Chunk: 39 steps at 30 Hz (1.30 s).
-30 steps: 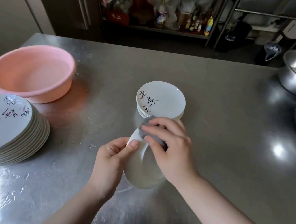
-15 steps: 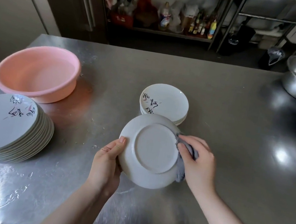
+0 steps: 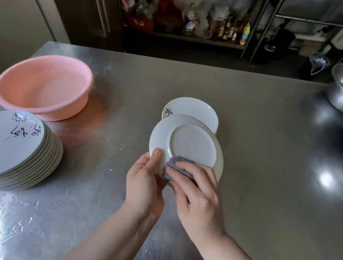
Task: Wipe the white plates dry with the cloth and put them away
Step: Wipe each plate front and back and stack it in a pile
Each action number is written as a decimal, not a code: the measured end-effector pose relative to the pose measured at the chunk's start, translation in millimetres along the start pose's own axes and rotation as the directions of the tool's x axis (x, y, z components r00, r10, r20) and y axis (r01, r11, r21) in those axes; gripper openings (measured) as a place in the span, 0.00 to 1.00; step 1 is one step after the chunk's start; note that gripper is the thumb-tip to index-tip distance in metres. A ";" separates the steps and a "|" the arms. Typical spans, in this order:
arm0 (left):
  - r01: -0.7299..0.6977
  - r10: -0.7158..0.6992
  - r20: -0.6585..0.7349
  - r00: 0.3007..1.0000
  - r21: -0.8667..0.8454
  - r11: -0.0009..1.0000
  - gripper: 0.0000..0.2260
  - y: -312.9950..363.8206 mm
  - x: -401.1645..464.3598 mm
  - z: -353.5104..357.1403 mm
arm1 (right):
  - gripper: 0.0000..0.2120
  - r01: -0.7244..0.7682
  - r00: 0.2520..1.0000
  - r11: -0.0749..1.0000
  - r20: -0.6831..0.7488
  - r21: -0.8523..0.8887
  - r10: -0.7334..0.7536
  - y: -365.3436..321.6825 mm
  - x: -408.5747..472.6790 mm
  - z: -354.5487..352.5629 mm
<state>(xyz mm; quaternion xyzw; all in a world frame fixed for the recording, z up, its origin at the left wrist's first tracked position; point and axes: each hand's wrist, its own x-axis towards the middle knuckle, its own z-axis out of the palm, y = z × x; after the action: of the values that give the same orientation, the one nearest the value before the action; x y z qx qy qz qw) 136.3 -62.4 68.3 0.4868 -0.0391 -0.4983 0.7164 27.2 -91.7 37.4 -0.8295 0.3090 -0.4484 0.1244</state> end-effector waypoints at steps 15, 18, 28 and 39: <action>-0.075 0.074 -0.023 0.997 -0.046 0.996 0.12 9.9 -3.3 2.1 | 0.09 0.055 0.997 0.997 -0.056 0.045 -0.053 5.6 11.8 -2.0; -0.085 0.084 -0.021 0.996 -0.046 0.995 0.11 12.8 -3.1 3.2 | 0.09 0.109 0.994 0.992 -0.030 0.065 -0.107 5.1 18.9 1.4; -0.124 0.124 -0.008 0.992 -0.001 0.992 0.11 26.2 5.8 -11.0 | 0.12 -0.342 0.900 0.908 -0.194 0.242 0.391 40.0 19.4 -24.7; -0.062 0.060 0.072 0.996 0.030 0.998 0.16 31.8 10.1 -37.8 | 0.10 -0.457 0.845 0.822 -0.122 0.341 0.520 30.1 37.7 -29.7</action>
<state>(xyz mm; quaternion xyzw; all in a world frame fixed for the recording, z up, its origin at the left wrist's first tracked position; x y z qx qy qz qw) 183.2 -44.2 67.6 0.4787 -0.0876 -0.4925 0.7215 6.2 -136.5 64.8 -0.6413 0.4519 -0.5273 0.3262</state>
